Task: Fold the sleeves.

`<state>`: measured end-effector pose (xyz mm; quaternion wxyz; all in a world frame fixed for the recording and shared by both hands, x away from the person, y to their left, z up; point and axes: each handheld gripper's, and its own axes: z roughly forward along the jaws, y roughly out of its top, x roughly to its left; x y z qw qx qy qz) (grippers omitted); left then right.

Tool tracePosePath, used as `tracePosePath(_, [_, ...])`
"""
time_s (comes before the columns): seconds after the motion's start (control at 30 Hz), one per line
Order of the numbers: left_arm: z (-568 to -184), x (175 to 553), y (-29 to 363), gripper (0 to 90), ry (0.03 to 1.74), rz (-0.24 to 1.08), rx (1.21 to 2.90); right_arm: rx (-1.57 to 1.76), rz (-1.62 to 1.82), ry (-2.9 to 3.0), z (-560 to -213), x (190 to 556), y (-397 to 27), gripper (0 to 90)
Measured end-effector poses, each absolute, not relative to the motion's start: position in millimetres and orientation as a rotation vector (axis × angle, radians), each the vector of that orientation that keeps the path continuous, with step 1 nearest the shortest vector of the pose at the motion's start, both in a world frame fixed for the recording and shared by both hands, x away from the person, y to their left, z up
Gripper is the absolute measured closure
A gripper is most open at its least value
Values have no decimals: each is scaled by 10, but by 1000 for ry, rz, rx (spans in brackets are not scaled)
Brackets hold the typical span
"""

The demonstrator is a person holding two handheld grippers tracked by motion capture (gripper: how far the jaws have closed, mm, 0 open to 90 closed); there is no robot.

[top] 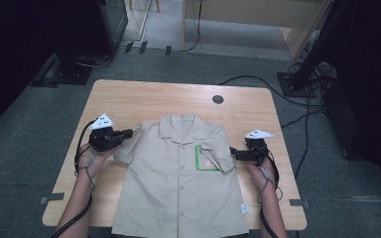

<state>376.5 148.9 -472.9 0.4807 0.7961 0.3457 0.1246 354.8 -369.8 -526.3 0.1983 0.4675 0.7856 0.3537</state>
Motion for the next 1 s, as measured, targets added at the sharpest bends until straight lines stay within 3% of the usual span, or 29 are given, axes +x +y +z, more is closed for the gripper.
tracePosePath(1.0, [-4764,3720,1200,859,779,270,1960,1304,989,2198,-5264,3549,-3700,180])
